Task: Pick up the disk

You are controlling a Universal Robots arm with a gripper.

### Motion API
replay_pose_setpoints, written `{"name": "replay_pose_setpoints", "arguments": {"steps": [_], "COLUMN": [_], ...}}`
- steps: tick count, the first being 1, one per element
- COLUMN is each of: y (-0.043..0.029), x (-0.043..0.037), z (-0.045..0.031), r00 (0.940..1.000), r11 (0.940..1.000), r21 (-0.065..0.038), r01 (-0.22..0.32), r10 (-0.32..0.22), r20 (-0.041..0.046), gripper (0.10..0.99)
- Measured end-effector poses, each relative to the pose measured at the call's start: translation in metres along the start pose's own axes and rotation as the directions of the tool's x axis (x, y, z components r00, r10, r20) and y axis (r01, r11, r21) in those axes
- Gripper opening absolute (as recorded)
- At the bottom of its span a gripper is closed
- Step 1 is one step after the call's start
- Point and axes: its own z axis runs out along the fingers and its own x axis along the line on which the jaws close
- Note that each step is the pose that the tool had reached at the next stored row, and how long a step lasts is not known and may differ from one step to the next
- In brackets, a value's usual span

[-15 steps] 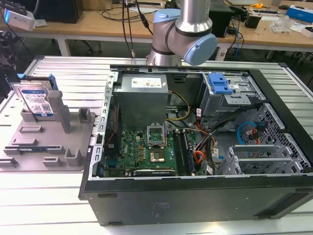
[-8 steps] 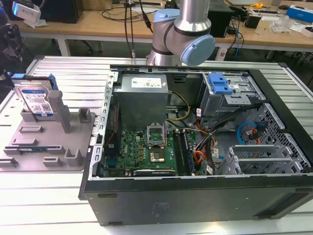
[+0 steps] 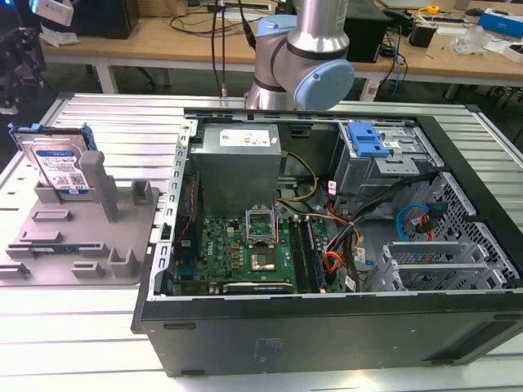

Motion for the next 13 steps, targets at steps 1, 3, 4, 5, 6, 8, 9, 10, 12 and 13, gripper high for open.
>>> {"name": "replay_pose_setpoints", "arguments": {"steps": [1, 3, 4, 5, 6, 8, 9, 10, 12, 13], "y": [0.0046, 0.0126, 0.0129, 0.0130, 0.0130, 0.0131, 0.0131, 0.0132, 0.0132, 0.0132], "x": [-0.0008, -0.0005, -0.0005, -0.0005, -0.0005, -0.0005, -0.0005, -0.0005, -0.0005, -0.0005], "z": [0.0004, 0.0021, 0.0022, 0.0022, 0.0022, 0.0022, 0.0022, 0.0022, 0.0022, 0.0022], "r00": [1.0000, 1.0000, 1.0000, 1.0000, 1.0000, 1.0000, 1.0000, 1.0000, 1.0000, 1.0000], "r11": [1.0000, 1.0000, 1.0000, 1.0000, 1.0000, 1.0000, 1.0000, 1.0000, 1.0000, 1.0000], "r21": [0.000, 0.000, 0.000, 0.000, 0.000, 0.000, 0.000, 0.000, 0.000, 0.000], "r01": [0.000, 0.006, 0.009, 0.009, 0.009, 0.009, 0.009, 0.009, 0.009, 0.009], "r10": [0.000, -0.006, -0.009, -0.009, -0.009, -0.009, -0.009, -0.009, -0.009, -0.009], "r20": [-0.0013, -0.0030, -0.0032, -0.0033, -0.0033, -0.0033, -0.0034, -0.0034, -0.0034, -0.0033], "gripper": [0.600, 0.600, 0.600, 0.600, 0.600, 0.600, 0.600, 0.600, 0.600, 0.600]}}
